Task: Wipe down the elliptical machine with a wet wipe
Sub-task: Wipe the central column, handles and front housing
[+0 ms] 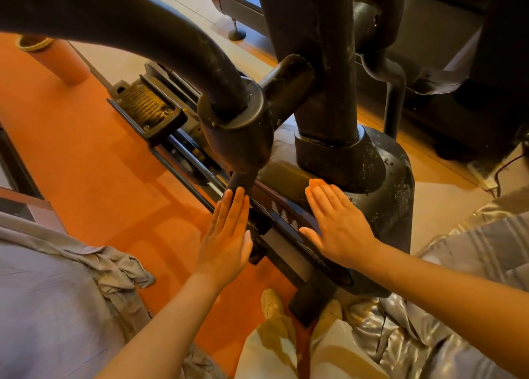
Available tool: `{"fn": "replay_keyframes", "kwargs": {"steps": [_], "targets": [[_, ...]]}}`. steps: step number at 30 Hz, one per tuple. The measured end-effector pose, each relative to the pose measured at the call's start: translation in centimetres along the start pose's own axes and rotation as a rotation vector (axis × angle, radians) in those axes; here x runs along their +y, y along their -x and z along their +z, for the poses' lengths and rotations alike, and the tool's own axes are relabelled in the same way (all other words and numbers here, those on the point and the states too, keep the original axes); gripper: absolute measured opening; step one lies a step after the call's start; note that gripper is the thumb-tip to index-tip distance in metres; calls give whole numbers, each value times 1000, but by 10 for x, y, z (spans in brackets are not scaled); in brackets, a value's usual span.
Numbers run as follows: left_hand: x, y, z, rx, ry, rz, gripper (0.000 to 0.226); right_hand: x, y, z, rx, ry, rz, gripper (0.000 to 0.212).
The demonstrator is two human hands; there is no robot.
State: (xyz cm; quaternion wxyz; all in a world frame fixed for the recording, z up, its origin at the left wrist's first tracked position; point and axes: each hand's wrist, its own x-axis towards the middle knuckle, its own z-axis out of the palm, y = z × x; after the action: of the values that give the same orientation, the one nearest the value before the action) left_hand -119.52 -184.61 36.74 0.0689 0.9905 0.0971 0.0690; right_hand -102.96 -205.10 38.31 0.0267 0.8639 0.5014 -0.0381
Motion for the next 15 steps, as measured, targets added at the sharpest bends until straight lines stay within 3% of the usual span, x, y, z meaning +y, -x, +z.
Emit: {"fn": "replay_keyframes", "kwargs": {"steps": [8, 15], "targets": [[2, -2, 0, 24, -2, -10, 71, -27, -76, 2, -123, 0, 65, 87], [6, -2, 2, 18, 19, -48, 71, -11, 12, 14, 5, -52, -84, 75]]}}
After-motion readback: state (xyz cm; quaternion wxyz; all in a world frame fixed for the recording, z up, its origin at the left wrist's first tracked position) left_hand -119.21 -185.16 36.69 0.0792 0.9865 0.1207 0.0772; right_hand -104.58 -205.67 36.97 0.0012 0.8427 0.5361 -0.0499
